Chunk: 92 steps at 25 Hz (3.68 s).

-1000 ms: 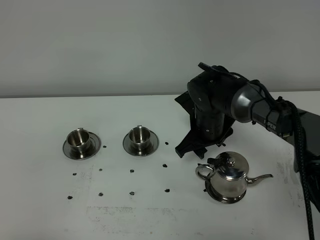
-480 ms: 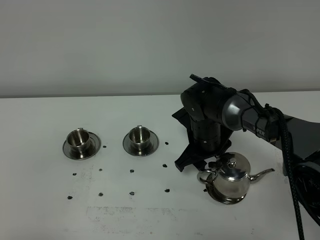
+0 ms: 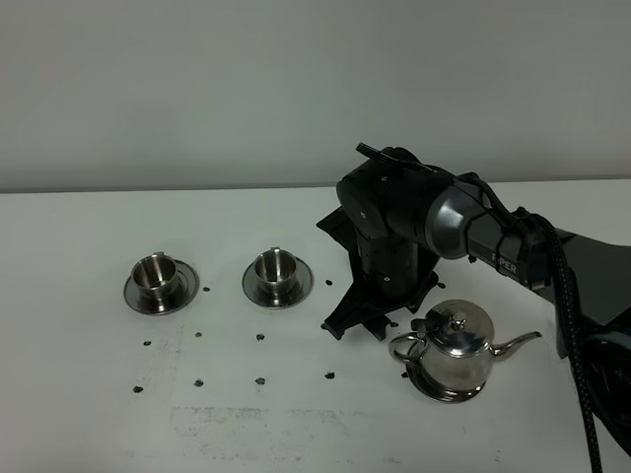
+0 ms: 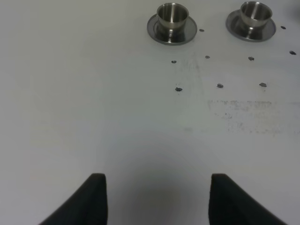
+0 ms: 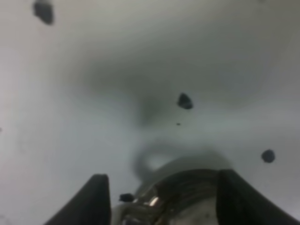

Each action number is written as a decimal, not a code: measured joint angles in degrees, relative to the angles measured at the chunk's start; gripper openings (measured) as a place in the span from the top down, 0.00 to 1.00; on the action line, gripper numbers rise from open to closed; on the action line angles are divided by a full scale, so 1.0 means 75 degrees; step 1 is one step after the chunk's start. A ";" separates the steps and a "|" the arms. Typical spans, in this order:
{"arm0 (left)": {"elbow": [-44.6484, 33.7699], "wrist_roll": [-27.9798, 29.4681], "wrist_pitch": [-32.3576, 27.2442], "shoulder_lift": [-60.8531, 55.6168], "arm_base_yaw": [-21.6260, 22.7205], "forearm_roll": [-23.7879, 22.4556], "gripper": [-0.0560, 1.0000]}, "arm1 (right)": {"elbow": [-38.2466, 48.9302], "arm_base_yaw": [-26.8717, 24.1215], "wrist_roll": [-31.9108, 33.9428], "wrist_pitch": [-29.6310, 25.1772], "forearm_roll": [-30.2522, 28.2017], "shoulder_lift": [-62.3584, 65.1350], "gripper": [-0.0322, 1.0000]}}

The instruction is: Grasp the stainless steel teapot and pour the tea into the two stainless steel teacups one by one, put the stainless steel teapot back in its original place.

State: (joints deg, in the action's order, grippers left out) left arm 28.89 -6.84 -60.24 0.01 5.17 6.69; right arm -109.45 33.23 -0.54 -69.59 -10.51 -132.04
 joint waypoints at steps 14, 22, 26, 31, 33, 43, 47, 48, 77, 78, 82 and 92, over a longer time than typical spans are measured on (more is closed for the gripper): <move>0.0000 0.0000 0.0000 0.0000 0.0000 0.0000 0.44 | 0.0000 0.0014 0.0007 -0.0006 0.0958 0.0000 0.47; 0.0000 0.0000 0.0000 0.0000 0.0000 0.0000 0.44 | 0.0000 0.0079 0.0073 -0.0006 0.1212 0.0000 0.47; 0.0000 0.0000 0.0000 0.0000 0.0000 0.0000 0.44 | 0.0000 0.0085 0.0140 -0.0006 0.1212 0.0000 0.47; 0.0000 0.0000 0.0000 0.0000 0.0000 0.0000 0.44 | 0.0000 0.0085 0.0228 -0.0013 0.1221 0.0000 0.48; 0.0000 0.0000 0.0000 0.0000 0.0000 0.0000 0.44 | 0.0000 0.0085 0.0236 -0.0013 0.1221 0.0000 0.48; 0.0000 0.0000 0.0000 0.0000 0.0000 0.0000 0.44 | 0.0000 0.0155 0.0260 -0.0013 0.0969 0.0000 0.48; 0.0000 0.0000 0.0000 0.0000 0.0000 0.0000 0.44 | 0.0000 0.0162 0.0260 -0.0013 0.0982 0.0000 0.48; 0.0000 0.0000 0.0000 0.0000 0.0000 0.0006 0.44 | 0.0000 0.0162 0.0260 -0.0013 0.0991 0.0000 0.48; 0.0000 0.0000 0.0000 0.0000 0.0000 0.0006 0.44 | 0.0337 0.0162 0.0450 -0.0019 0.1401 0.0263 0.48; 0.0000 0.0000 0.0000 0.0000 0.0000 0.0006 0.44 | 0.0337 0.0162 0.0481 -0.0019 0.1401 0.0302 0.48; 0.0000 0.0000 0.0000 0.0000 0.0000 0.0006 0.44 | 0.0450 0.0162 0.0548 -0.0012 0.1528 0.0470 0.48; 0.0000 0.0000 0.0000 0.0000 0.0000 0.0006 0.44 | 0.1105 0.0162 0.0596 -0.0024 0.2005 0.0511 0.48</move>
State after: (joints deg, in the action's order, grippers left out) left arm 28.89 -6.84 -60.24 0.01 5.17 6.74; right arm -101.16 34.45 3.93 -69.76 4.53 -128.21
